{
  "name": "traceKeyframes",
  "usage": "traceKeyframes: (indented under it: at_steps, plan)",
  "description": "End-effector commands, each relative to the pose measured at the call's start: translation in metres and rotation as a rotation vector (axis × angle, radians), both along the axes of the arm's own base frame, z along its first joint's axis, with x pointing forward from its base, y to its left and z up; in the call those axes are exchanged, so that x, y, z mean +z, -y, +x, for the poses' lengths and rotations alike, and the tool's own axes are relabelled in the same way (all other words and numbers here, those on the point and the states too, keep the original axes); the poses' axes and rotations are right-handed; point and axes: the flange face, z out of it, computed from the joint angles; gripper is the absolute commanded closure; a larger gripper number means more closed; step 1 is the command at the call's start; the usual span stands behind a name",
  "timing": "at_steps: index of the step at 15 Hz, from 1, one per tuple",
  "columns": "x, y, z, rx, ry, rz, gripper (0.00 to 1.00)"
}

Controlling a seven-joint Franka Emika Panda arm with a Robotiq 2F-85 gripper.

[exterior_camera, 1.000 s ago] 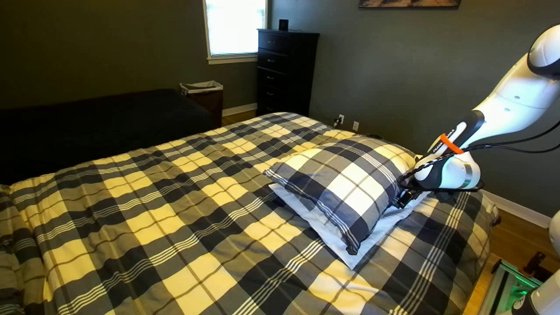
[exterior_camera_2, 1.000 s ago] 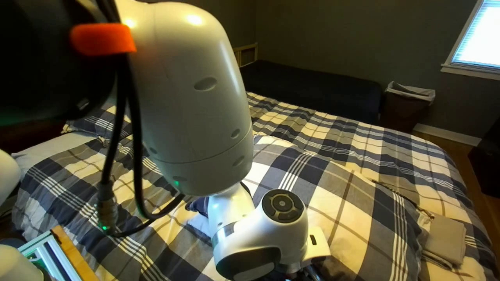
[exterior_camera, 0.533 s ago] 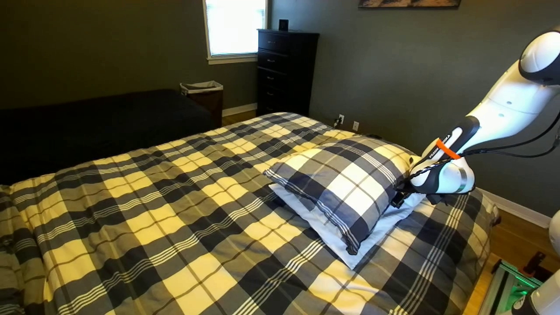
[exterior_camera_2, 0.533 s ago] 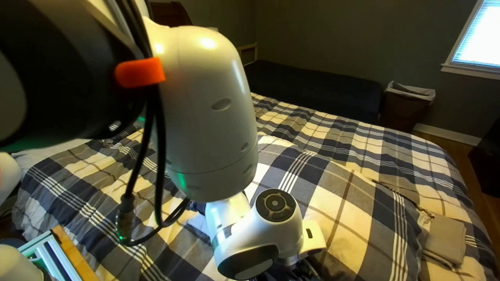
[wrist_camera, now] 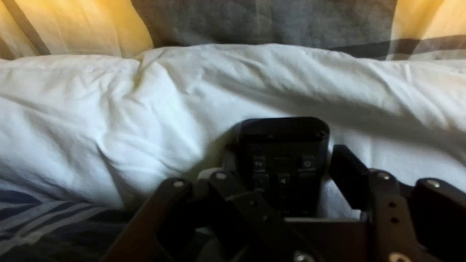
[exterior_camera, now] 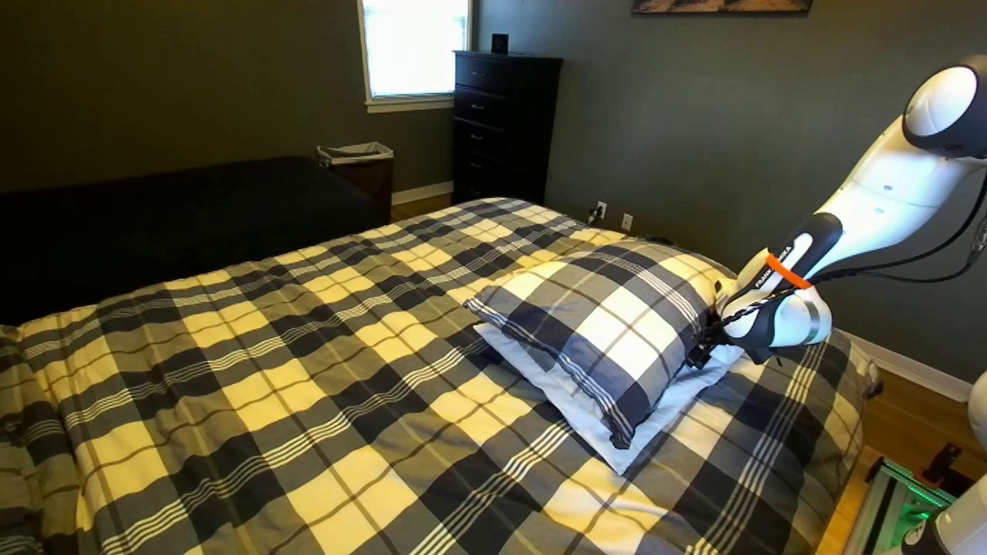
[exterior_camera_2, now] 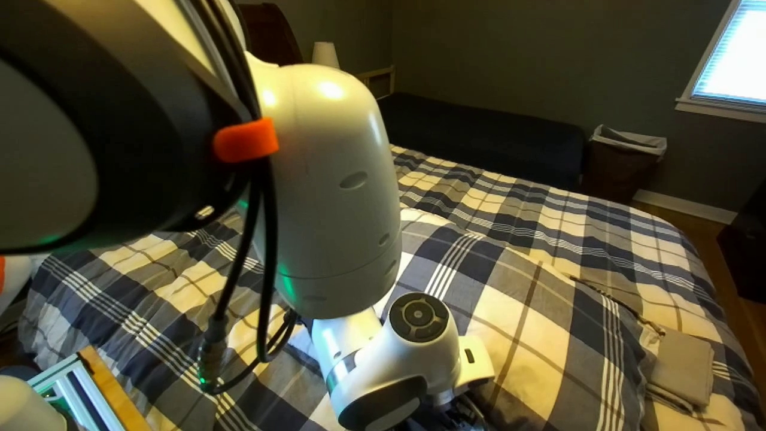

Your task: Remove the black remote from between the two pillows and then put it on the bed

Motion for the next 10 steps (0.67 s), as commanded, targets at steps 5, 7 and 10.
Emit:
traceKeyframes:
  at_steps: [5,7,10]
  plan:
    - [-0.005,-0.004,-0.011,-0.044,-0.07,0.003,0.69]
    - [-0.001,-0.004,-0.017,-0.088,-0.093,-0.002,0.69]
    - [0.008,-0.006,-0.028,-0.147,-0.119,0.002,0.69]
